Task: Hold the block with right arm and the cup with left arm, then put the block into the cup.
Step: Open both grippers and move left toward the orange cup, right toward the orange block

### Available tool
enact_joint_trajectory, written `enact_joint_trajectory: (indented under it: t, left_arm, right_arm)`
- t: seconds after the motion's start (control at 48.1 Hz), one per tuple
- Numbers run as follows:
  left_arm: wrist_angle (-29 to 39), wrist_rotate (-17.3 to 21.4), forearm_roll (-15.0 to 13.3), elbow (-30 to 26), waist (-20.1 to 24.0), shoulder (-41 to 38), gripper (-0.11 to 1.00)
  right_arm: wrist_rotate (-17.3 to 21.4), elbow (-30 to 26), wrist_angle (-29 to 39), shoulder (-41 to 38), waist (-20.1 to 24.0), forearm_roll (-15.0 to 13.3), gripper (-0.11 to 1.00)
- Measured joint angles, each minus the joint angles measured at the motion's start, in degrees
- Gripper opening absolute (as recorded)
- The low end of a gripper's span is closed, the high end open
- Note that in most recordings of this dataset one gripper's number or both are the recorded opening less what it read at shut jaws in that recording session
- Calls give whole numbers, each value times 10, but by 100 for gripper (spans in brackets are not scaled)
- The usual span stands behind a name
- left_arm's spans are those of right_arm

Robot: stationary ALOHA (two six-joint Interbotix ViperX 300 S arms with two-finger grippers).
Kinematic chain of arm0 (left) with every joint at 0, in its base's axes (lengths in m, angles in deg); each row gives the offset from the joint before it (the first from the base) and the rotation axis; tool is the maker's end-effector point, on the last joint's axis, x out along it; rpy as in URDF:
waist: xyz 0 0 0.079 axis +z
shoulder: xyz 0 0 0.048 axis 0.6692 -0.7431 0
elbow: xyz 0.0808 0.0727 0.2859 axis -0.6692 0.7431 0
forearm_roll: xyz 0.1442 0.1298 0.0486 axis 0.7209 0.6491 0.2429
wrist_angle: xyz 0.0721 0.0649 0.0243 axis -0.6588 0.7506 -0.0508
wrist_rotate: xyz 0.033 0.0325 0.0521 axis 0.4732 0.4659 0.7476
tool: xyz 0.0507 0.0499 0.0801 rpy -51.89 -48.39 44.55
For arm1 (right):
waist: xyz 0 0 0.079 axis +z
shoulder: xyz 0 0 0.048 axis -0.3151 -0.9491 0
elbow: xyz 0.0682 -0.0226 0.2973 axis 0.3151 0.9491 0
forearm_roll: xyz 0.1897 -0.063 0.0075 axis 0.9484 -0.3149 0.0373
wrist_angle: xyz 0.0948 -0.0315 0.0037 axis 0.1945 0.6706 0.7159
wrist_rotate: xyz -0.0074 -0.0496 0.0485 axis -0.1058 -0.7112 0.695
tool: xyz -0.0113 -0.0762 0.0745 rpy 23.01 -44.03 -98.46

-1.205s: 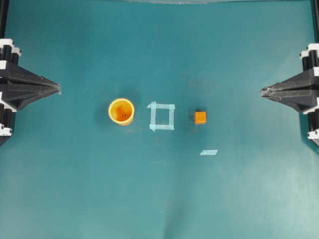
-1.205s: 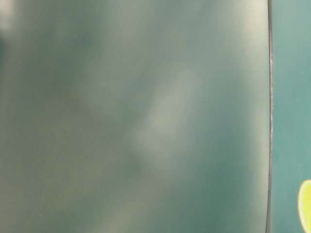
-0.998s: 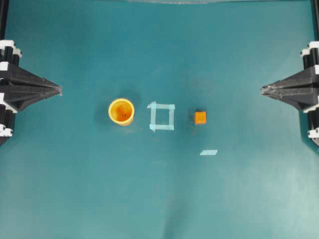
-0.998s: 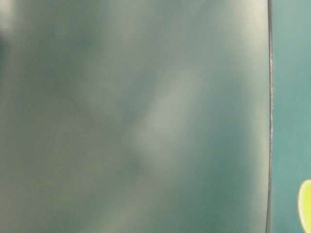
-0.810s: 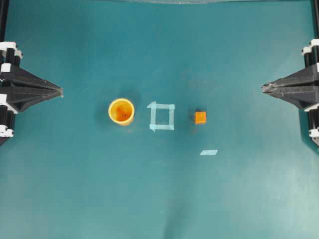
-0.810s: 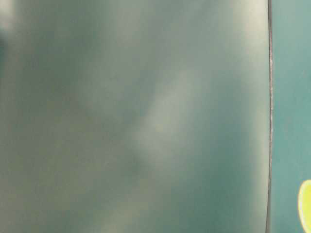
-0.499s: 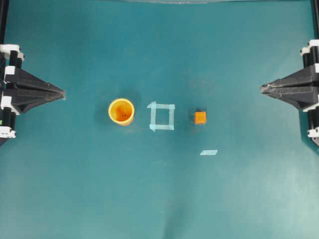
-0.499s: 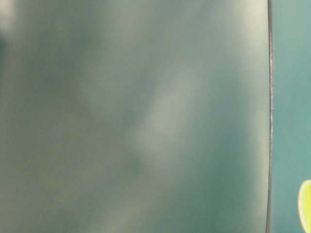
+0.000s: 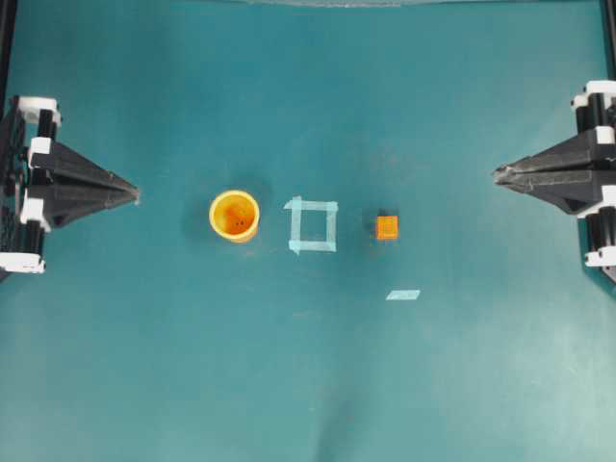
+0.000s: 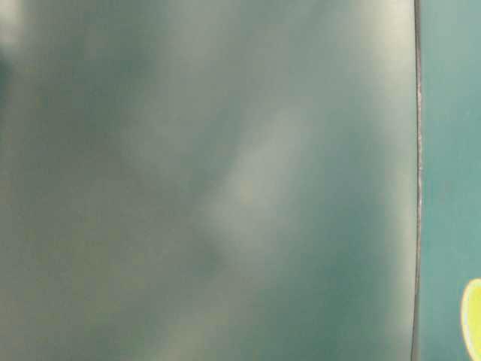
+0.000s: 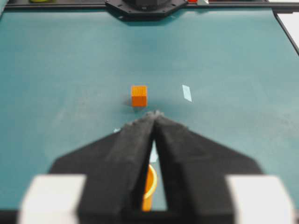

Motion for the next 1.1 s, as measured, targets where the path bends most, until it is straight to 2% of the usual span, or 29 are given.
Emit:
enact_joint_trajectory:
  t: [0.166,0.291,0.54,0.665,0.79,1.101]
  left_arm:
    - [0,0,1,0,0,-1,54]
    - [0,0,1,0,-1,-4,68]
    - [0,1,2,0,-1,-43,79]
    - [0,1,2,-1,0,-76,82]
    - [-1,1,2,-5,0,-109,83]
    - [0,5,3,-15,8,-180,83]
  right_arm:
    - [1,0,-1,-6,0,0,2]
    - [2,0,-1,-13,0,0,13]
    - [5,0,-3,-40,0,3,43]
    - [5,0,-4,-61,0,11,52]
    - [5,0,-5,-85,0,19,56]
    - [5,0,-21,-156,0,33,57]
